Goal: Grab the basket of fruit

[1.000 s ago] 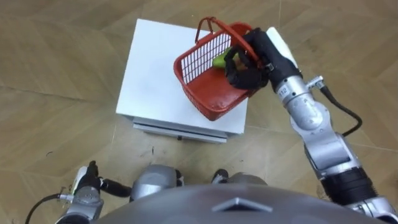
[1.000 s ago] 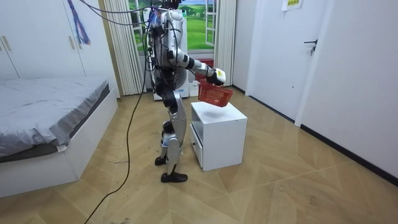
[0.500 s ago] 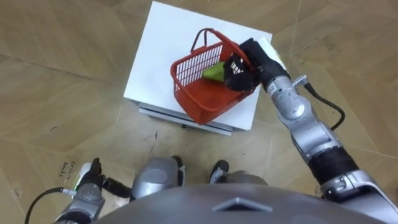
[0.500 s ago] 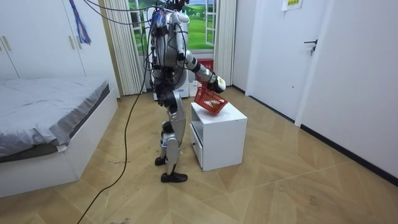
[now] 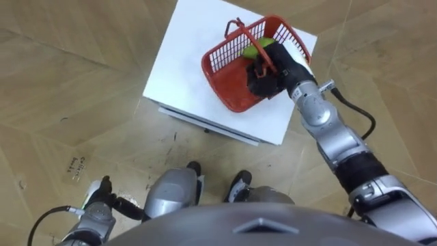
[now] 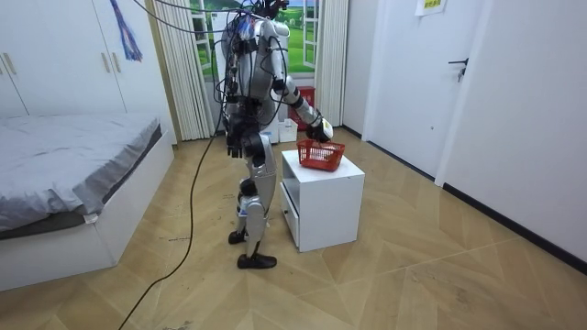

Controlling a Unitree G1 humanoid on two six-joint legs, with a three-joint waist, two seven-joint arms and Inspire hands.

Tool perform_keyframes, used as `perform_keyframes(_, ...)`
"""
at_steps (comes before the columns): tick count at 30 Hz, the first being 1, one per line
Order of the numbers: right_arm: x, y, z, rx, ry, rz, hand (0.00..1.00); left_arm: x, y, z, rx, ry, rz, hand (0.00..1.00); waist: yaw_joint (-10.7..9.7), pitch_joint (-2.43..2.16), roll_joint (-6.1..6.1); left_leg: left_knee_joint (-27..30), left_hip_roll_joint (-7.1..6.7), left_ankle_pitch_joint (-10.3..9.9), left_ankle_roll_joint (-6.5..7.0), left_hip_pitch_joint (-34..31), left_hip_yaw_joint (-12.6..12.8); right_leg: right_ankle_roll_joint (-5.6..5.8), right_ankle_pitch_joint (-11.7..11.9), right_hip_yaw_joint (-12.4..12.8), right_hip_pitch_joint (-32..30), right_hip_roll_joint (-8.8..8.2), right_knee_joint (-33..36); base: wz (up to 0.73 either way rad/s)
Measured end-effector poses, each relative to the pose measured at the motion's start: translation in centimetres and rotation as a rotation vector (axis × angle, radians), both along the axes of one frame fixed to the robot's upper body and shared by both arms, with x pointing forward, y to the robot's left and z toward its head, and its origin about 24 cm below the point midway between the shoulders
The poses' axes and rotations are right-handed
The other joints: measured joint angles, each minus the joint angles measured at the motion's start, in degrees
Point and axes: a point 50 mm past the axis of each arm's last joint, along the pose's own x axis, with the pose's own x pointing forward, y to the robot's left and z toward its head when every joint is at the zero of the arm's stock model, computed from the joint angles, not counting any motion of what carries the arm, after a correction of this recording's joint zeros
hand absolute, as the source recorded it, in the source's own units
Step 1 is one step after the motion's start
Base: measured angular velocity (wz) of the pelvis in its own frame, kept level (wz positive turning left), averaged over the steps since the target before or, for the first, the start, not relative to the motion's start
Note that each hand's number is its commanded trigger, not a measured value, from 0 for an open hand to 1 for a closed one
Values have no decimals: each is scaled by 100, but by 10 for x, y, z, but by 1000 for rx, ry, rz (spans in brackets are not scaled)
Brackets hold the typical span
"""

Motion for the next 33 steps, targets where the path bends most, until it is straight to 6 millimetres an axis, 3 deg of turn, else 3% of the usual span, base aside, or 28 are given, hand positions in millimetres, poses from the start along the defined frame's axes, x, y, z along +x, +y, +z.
perform_keyframes(11, -7, -1, -13, -14, 24, -51, 0, 2, -1, 0, 7, -2, -2, 0, -54, -9, -11, 105, -7, 0, 0, -51, 83, -10, 7, -26, 18, -54, -7, 1)
perform_keyframes(13, -9, 2, -15, -16, 27, -41, 0, 2, -1, 0, 6, -5, -3, 0, -140, 5, -37, 839, -9, 11, -25, -374, 411, -47, 73, 266, 180, -109, -150, 29)
perform_keyframes(14, -11, 3, -18, -8, 37, -47, 0, 5, -2, 0, 4, -16, -12, 0, -182, 65, -158, 1035, -31, -76, -203, -848, 739, -30, 71, 734, 297, -203, -253, 59)
perform_keyframes(15, -12, -4, -18, -8, 37, -70, 0, 14, -7, 1, -7, -35, -39, 0, -175, -2, 5, 291, 170, 516, -182, -1178, 742, 87, 2, 758, 246, -125, -150, 53)
perform_keyframes(16, -12, -7, -19, -15, 41, -78, 0, 17, -4, 2, -1, -39, -52, 0, -126, 5, -70, 481, 218, 606, 102, -1269, 1010, 223, -130, 781, 204, -169, -33, 25)
perform_keyframes(17, -13, -3, -19, -11, 40, -68, 0, 17, -2, 2, 6, -38, -49, 0, -44, -14, -189, 501, 198, 617, 118, -1219, 1126, 302, -196, 640, 181, -238, 59, 0)
perform_keyframes(18, -12, -1, -18, -6, 38, -60, 0, 16, -5, 1, -1, -29, -50, 0, -35, 3, -170, 492, 202, 617, 118, -1117, 1124, 327, -171, 440, 244, -251, 60, -10)
perform_keyframes(21, -12, 0, -18, 0, 40, -54, 0, 17, -10, 0, -14, -30, -65, 0, -9, 36, -99, 282, 181, 600, 141, -815, 1188, 288, -41, 191, 355, -255, 11, -14)
perform_keyframes(24, -14, 0, -18, 6, 49, -42, 0, 17, -10, 0, -14, -32, -63, 0, 6, 53, -48, 172, 218, 594, 149, -713, 1317, 281, -63, 162, 322, -224, 13, -27)
perform_keyframes(28, -26, -5, -22, 10, 64, -45, 0, 19, -11, 1, -21, -49, -70, 0, -36, 22, 29, 174, 235, 575, 93, -679, 1340, 241, -116, 178, 328, -212, 34, -15)
perform_keyframes(33, -41, -7, -19, 31, 65, -15, 0, 17, -14, 0, -27, -47, -66, 0, -53, -62, 81, 67, 266, 622, 105, -361, 1503, 223, -127, 209, 457, -243, 128, -15)
